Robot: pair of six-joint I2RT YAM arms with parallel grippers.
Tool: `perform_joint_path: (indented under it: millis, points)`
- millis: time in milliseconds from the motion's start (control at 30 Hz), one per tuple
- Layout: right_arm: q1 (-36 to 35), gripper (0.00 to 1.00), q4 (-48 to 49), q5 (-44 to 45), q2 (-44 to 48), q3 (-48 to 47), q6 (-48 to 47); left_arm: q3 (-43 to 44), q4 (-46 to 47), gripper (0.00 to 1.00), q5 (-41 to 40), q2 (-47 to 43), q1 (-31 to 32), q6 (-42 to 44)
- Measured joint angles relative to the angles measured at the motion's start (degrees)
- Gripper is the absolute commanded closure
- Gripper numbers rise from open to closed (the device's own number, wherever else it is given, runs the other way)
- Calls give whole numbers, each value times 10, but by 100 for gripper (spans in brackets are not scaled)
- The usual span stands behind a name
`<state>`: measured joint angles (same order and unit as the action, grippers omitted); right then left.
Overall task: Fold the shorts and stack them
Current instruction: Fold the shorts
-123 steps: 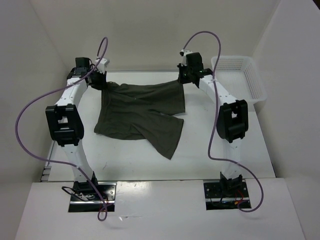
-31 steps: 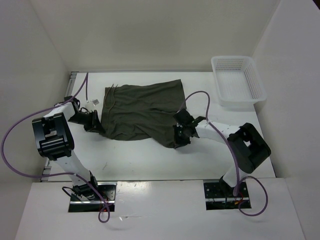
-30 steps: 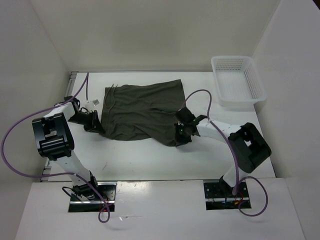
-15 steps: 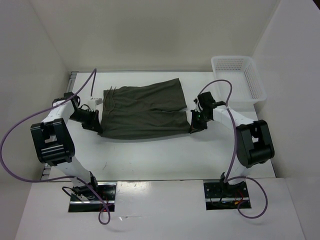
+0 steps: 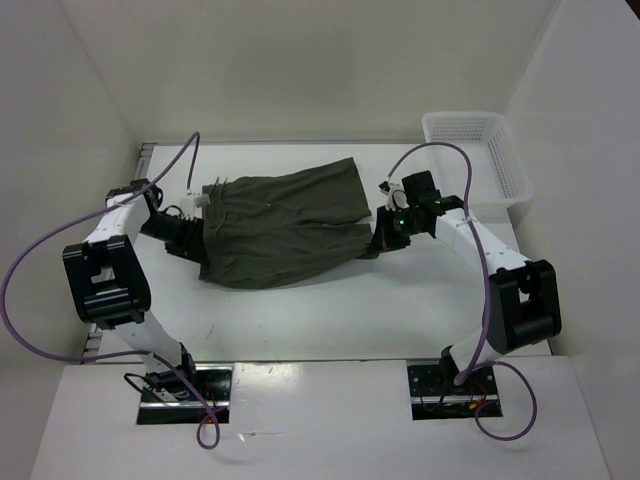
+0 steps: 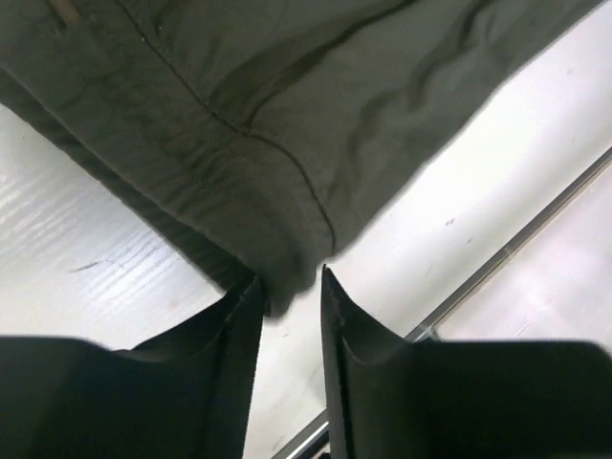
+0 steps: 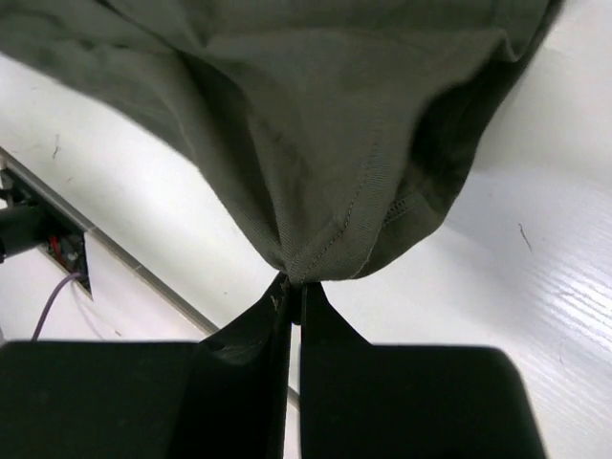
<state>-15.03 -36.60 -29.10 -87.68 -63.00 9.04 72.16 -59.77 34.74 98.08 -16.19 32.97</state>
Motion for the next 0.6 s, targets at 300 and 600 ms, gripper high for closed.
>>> perform_joint_path:
  millis: [300,600]
  points:
    - [-5,100,4,-2,21,43,0,-63,3,19,-21,9,5,-3]
    - [-5,100,19,1,21,46,1,-67,60,8,-91,15,38,-63]
